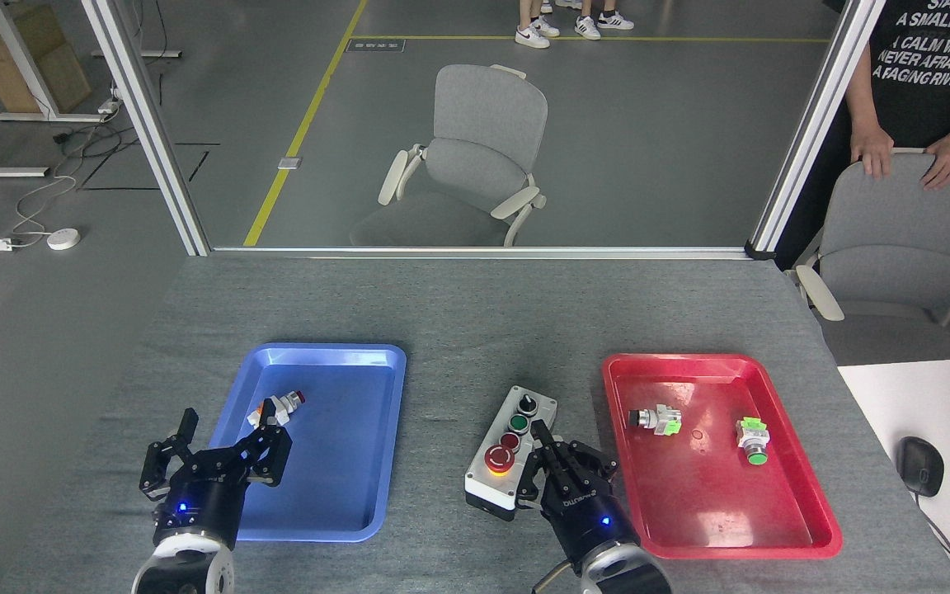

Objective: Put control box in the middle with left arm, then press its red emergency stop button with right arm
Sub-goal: 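Move the right gripper from the red tray to the control box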

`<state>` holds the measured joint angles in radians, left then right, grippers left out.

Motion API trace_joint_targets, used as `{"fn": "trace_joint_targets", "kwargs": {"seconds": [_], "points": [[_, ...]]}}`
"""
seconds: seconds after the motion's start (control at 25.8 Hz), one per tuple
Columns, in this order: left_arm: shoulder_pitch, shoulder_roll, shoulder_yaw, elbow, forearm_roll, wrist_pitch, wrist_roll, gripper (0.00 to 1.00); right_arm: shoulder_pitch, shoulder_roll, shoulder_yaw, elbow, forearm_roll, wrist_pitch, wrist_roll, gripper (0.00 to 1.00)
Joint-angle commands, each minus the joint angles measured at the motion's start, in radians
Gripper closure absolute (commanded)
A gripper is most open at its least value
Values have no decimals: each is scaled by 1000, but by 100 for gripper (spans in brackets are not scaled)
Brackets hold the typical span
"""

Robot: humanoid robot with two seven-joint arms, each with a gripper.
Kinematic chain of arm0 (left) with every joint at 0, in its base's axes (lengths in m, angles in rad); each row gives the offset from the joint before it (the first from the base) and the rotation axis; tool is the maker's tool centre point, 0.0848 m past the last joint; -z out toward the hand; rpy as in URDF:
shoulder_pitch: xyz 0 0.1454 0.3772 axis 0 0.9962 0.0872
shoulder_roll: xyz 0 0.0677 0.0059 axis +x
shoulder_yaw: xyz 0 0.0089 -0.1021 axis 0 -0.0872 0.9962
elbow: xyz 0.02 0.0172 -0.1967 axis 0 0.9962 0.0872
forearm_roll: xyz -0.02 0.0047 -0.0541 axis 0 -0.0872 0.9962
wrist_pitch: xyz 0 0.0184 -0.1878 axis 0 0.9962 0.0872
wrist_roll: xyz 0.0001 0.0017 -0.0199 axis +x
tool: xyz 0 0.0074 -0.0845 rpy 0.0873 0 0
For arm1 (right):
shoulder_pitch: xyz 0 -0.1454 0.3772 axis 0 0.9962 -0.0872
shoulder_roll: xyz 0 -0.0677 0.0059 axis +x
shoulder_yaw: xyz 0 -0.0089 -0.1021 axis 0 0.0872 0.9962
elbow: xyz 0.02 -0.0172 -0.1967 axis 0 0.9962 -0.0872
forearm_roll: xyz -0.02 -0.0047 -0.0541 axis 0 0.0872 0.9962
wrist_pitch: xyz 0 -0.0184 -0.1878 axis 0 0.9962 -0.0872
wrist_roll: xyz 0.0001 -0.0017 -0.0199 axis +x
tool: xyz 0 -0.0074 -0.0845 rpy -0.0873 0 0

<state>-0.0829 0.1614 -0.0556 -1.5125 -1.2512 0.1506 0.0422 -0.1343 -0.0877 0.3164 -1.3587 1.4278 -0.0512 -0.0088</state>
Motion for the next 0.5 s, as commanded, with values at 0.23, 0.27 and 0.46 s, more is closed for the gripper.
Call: {"fn": "trace_joint_targets", "kwargs": {"seconds": [0.23,0.27,0.46], "points": [[0,3,0,15,12,-6,1,1,-57,45,79,92,6,67,-4,100],[0,3,0,15,13,-6,1,1,-59,49,81,99,8,71,-4,100],[6,-3,14,18,15,-3,2,1,-71,62,84,159,25,65,-2,100]]}}
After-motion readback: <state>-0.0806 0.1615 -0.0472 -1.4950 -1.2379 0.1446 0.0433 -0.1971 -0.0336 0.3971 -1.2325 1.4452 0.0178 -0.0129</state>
